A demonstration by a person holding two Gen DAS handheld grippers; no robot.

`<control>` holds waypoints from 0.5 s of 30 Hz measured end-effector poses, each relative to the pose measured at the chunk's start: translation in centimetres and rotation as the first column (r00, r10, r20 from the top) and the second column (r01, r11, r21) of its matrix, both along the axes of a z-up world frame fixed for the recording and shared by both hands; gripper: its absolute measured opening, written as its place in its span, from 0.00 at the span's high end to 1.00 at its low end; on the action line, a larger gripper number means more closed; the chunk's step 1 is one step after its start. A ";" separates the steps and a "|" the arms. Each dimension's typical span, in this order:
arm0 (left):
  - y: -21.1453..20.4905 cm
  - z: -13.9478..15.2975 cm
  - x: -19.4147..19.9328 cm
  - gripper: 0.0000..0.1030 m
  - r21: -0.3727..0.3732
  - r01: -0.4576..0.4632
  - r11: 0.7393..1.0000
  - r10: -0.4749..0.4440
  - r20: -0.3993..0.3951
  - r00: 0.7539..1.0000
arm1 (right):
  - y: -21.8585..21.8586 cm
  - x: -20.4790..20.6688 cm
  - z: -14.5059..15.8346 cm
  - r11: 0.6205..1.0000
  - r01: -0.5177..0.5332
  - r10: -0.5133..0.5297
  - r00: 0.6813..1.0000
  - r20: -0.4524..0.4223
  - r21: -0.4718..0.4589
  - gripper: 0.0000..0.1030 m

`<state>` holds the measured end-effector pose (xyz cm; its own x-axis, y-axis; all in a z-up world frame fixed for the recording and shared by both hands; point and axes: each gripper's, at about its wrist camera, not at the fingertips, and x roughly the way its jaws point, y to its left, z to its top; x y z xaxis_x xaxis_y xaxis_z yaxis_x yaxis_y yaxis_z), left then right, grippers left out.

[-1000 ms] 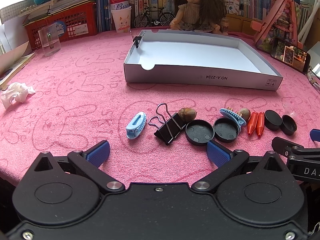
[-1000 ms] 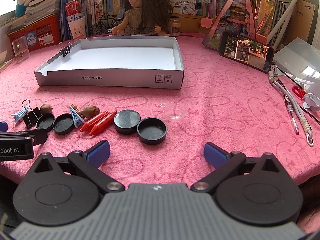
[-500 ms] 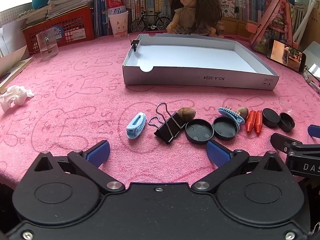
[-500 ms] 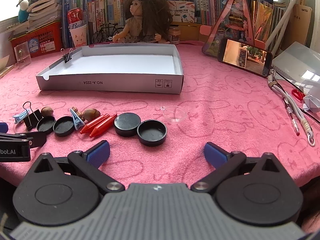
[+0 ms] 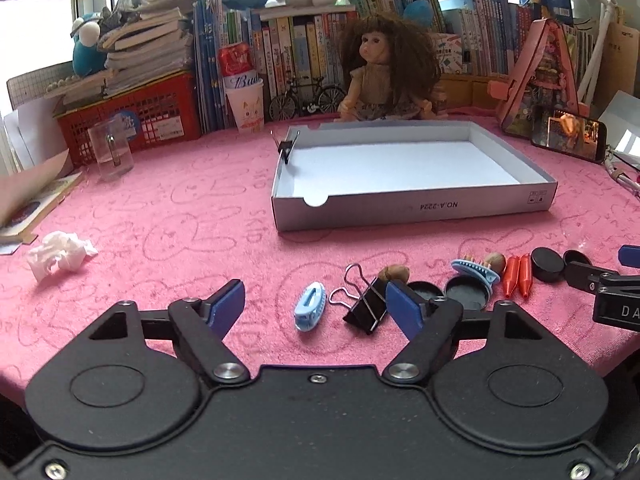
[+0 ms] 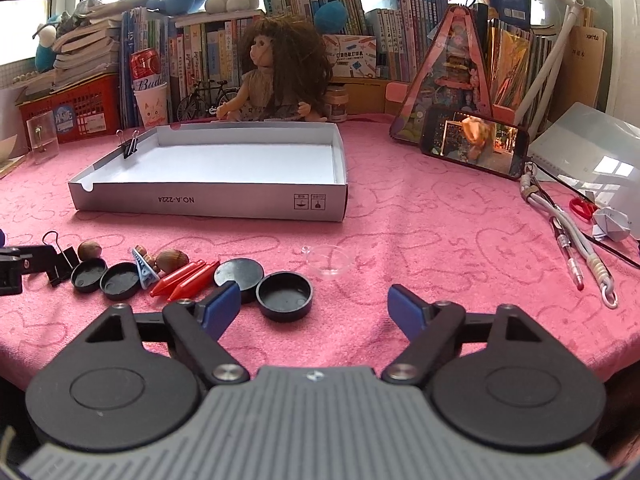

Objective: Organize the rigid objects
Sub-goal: 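Close the left tool on the light-blue hair clip while the right tool approaches the black cap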

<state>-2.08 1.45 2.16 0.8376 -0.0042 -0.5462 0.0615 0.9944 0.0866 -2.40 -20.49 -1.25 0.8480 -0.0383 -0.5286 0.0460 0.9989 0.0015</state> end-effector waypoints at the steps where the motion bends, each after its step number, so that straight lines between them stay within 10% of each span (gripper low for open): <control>1: 0.1 0.2 -0.1 0.35 -0.005 0.010 1.000 -0.010 0.005 1.000 | 0.0 0.0 0.0 1.000 0.001 -0.001 1.000 0.001 0.001 0.22; 7: 0.8 -0.1 0.1 0.59 -0.032 0.014 0.999 -0.014 -0.017 1.000 | 0.0 -0.1 0.0 1.000 0.000 0.000 1.000 0.010 0.004 0.35; 15: 1.0 -0.8 0.4 0.58 -0.012 0.001 1.000 0.000 0.014 1.000 | 0.3 0.2 -0.2 1.000 -0.022 0.022 1.000 -0.001 -0.005 0.43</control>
<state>-1.69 2.45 1.41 0.8453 -0.0112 -0.5342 0.0609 0.9953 0.0755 -2.20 -20.18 -1.48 0.8481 -0.0223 -0.5293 0.0239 0.9997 -0.0040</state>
